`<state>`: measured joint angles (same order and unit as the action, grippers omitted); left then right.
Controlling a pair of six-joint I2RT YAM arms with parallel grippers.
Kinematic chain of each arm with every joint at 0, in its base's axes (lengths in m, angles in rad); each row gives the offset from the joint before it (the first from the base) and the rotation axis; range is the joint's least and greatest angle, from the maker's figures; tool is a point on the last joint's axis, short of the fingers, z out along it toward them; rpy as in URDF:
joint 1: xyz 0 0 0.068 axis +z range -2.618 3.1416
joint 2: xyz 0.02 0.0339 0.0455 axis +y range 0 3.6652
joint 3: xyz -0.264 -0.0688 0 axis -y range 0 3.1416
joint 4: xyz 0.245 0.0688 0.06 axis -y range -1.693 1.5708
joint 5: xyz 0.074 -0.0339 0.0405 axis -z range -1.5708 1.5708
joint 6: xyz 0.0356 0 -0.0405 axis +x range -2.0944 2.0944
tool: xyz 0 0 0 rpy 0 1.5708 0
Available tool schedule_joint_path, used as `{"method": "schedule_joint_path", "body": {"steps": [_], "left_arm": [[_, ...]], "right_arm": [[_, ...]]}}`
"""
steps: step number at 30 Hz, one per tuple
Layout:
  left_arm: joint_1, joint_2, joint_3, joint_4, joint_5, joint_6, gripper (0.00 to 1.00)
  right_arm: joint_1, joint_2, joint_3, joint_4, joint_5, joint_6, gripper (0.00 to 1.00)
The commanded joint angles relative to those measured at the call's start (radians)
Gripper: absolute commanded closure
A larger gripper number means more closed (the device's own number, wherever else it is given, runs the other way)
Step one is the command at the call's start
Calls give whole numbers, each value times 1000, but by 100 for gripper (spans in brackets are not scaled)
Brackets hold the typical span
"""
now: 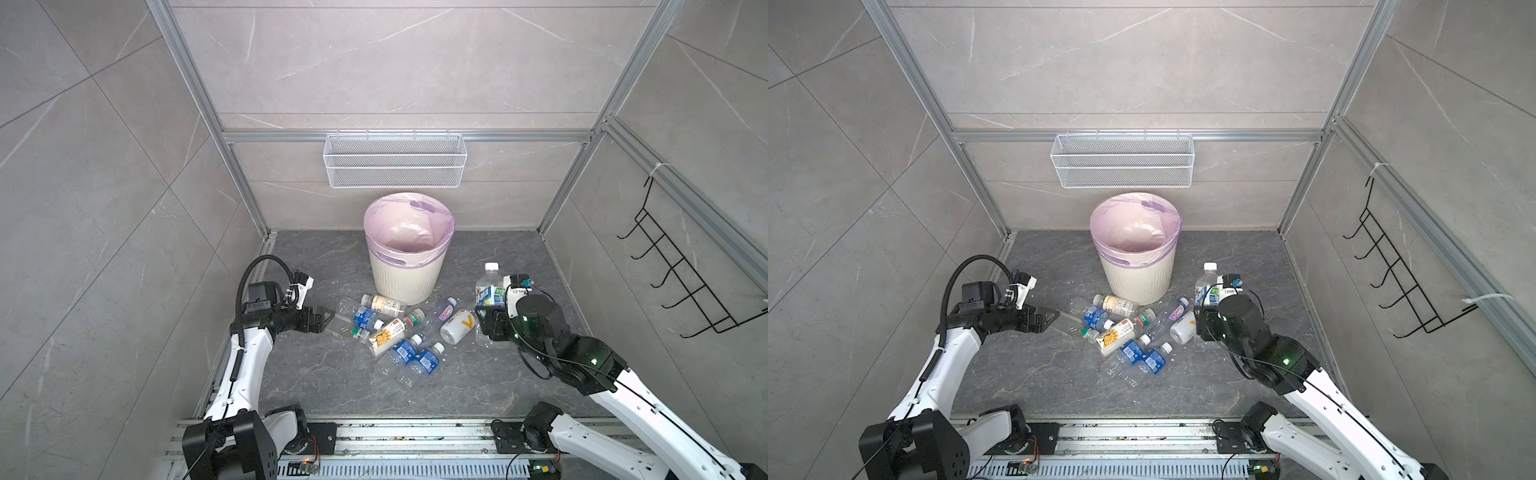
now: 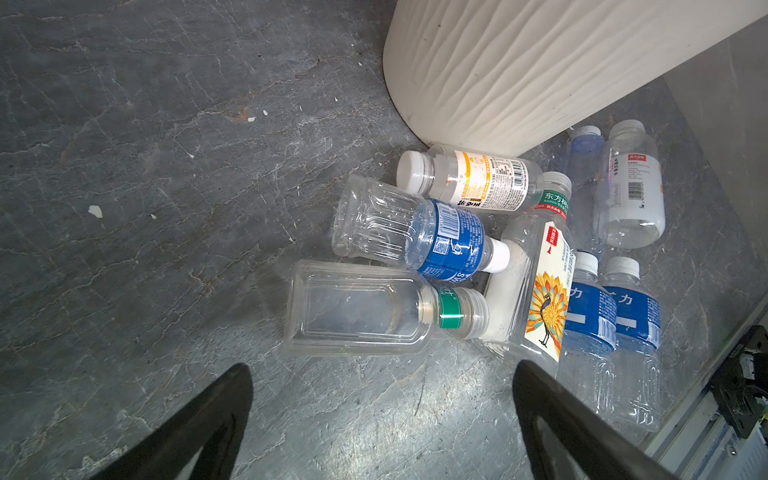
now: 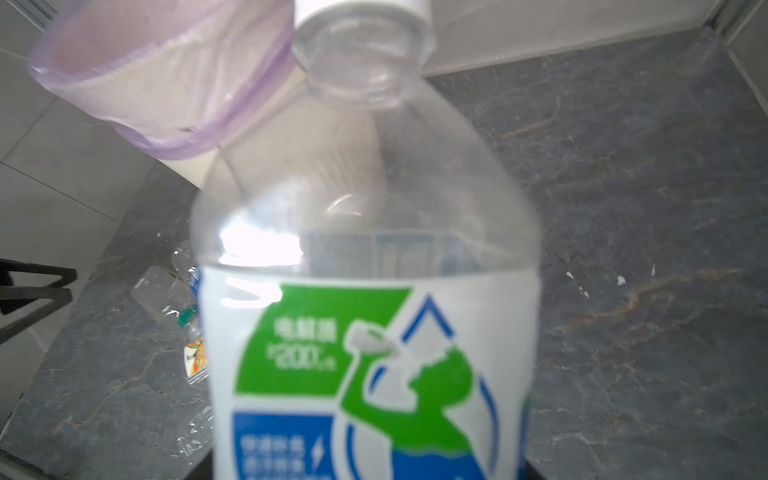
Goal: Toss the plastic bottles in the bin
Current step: 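Lift the green-and-blue labelled bottle with the right gripper toward the bin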
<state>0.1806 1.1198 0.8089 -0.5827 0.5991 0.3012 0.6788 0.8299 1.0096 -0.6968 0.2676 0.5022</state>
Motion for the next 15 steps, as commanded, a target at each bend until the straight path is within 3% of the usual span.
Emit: {"method": "schedule_joint_path", "body": {"steps": [1,10,15], "left_arm": [[-6,1,-4,-6,-8,32,0],[-16,0,-13,-8,-15,39,0],[-20,3,-19,-3,-19,41,0]], "right_arm": [[8,78,128,-26,-30,-59,61],[11,438,625,-47,-56,-77,63],[7,813,1056,-55,-61,-111,60]]}}
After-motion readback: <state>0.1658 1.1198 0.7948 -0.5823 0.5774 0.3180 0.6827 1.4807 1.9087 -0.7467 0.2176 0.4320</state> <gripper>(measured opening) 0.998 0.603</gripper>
